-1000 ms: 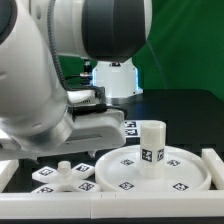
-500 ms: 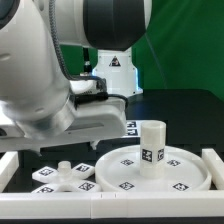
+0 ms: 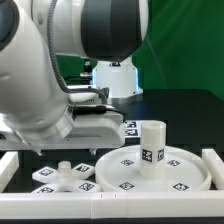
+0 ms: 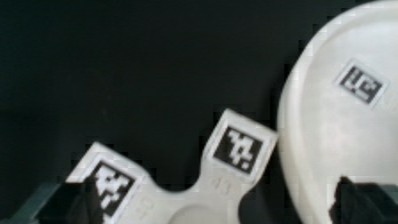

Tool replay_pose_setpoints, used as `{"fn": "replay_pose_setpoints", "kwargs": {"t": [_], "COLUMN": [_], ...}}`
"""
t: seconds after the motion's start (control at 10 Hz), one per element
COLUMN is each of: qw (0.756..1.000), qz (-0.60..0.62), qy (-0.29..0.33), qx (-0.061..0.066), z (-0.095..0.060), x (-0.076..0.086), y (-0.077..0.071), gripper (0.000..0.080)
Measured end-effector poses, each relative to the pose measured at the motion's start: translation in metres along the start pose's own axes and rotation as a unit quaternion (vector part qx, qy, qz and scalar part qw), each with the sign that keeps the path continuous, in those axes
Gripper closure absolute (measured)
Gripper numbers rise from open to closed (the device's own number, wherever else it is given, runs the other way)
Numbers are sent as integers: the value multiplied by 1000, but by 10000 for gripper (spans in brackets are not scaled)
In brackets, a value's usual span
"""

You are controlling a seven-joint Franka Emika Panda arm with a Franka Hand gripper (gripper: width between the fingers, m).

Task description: Assemble round table

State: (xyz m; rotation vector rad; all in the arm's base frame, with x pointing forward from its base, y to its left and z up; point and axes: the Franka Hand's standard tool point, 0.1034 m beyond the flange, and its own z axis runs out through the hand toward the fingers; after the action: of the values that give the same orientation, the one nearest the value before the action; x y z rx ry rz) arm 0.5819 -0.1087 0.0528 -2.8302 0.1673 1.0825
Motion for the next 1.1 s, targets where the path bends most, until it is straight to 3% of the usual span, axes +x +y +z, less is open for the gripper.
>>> {"fn": "replay_pose_setpoints", "kwargs": {"t": [0.2,0.4,0.7,1.1], "qw": [1000,999,999,1000], "qz": [0,-13,-8,19], "qy": [-1,33,48,13], "qx": [1,-20,-24,-15], "z": [1,-6,4,21], "x": [0,15,29,20], "y": [1,9,11,10], "gripper": [150,150,150,150]}}
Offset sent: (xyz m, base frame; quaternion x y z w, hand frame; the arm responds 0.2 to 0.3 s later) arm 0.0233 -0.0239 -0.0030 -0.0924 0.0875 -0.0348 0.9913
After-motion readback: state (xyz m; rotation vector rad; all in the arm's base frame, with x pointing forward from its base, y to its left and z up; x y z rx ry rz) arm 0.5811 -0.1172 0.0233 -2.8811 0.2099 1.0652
